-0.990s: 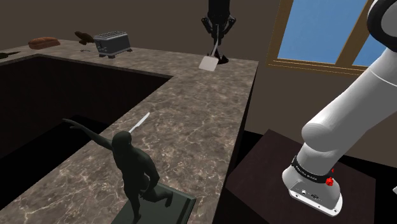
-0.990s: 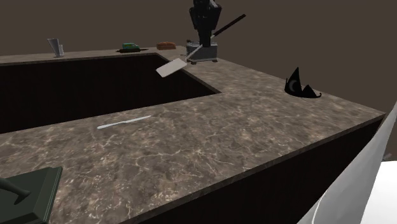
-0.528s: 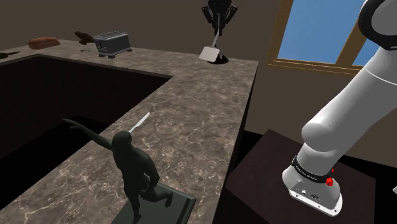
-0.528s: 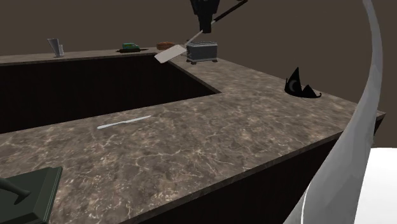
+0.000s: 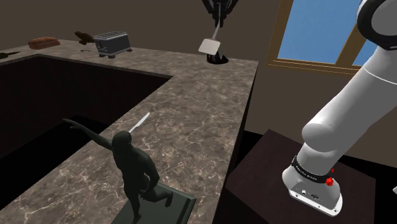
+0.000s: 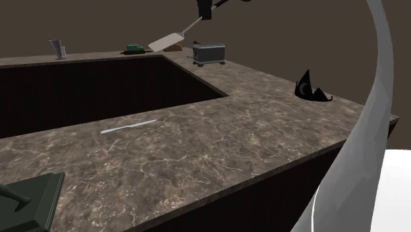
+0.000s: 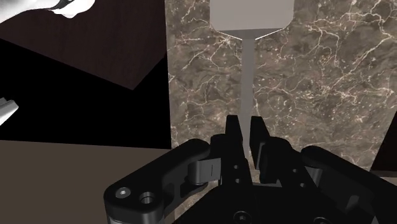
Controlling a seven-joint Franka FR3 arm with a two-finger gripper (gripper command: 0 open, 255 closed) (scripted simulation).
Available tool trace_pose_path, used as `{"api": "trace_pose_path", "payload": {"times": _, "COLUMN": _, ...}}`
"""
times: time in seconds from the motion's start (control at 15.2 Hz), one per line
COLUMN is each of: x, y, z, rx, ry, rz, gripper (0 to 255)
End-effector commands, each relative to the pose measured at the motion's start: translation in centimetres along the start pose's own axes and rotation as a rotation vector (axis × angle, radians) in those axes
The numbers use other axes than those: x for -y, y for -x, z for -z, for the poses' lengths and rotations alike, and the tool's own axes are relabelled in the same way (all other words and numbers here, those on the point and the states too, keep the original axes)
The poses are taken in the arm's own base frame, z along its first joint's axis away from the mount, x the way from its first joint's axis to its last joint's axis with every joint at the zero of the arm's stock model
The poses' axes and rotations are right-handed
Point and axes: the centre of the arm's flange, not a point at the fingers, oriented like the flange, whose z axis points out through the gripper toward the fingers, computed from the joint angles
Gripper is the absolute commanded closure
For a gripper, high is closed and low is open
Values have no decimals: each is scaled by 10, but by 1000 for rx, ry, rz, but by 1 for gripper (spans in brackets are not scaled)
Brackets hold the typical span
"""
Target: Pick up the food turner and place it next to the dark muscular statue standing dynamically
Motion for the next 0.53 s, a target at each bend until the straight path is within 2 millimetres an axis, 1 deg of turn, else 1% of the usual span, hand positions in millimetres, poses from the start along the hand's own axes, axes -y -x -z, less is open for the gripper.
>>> {"api": "trace_pose_path", "payload": {"times": 0.0, "x": -9, "y": 24, "z": 1, "rx": 0, "ry": 1, "rz": 0, "gripper": 255}}
{"api": "trace_pose_path", "payload": {"times": 0.46, "x": -41, "y": 111, "z": 7, "rx": 0, "ry": 1, "rz": 0, "gripper": 255}}
